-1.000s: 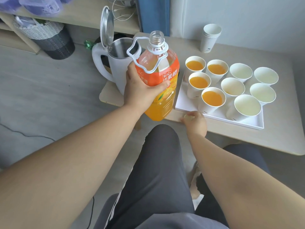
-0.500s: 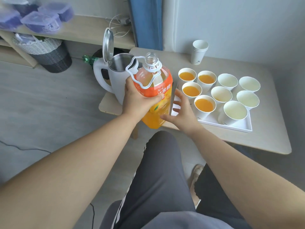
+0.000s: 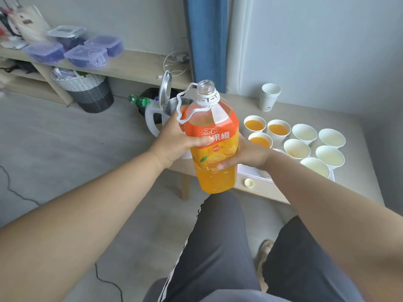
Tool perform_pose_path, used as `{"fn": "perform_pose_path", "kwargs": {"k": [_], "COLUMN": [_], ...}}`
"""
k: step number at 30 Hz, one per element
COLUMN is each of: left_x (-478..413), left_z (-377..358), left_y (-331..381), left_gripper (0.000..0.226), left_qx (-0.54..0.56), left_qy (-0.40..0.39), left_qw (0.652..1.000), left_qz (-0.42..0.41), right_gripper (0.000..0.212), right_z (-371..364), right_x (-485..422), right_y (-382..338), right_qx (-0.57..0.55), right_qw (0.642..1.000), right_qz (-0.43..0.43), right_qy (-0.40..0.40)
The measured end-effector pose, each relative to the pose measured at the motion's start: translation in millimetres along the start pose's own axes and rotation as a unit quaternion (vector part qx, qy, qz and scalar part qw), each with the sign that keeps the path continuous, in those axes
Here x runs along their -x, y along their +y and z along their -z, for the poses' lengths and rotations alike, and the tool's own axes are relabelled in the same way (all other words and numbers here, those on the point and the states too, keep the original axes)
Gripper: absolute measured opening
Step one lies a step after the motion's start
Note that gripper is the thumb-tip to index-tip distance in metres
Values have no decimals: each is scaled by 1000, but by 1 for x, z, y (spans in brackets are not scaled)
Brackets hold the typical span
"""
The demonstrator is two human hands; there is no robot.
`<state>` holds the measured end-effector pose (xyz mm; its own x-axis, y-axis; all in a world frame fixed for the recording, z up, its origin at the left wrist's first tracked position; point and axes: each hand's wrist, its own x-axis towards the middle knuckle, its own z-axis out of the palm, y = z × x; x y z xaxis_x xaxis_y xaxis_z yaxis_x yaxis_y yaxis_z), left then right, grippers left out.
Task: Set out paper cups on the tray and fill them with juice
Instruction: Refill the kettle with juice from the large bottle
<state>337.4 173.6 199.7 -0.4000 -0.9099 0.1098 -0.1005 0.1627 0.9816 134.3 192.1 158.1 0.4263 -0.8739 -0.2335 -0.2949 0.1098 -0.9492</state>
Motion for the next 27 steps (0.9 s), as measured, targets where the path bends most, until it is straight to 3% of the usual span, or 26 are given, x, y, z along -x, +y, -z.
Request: {"fn": "perform_pose_path", "kwargs": {"k": [3,7,11,13,15,19,21,27], "left_x": [-2,-6,-12,-10,-8,-7,-4,-8], "left_z": [10,8,4,3,2,-12,-27,-79], "left_y": [20,42,55,60,67,73,71,73], "left_gripper": [62,62,99,111,106,70,62,69], "left_qx": [39,63,76,102,41,-167,-194,-207], "left_qy": [-32,-56,-47,38,134,158,174,247], "left_qw": [999,996,996,993,985,954,948,943], "left_qz": [-8,-19,-12,-38,-101,-191,-180,-85], "right_gripper": [115,119,115,111,108,104,101,101], "right_z": [8,12,17,21,28,41,46,62], "right_x": [6,20,32,38,44,51,55,51], "right_y": [-14,-31,-41,-48,-56,-72,-82,-100], "right_qx": [60,112,94,105,128,185,213,315], "right_qw": [997,987,979,973,970,959,952,926], "right_qz": [-15,9,33,29,19,-2,-12,-67], "right_qy": [37,116,178,202,206,216,217,196]}}
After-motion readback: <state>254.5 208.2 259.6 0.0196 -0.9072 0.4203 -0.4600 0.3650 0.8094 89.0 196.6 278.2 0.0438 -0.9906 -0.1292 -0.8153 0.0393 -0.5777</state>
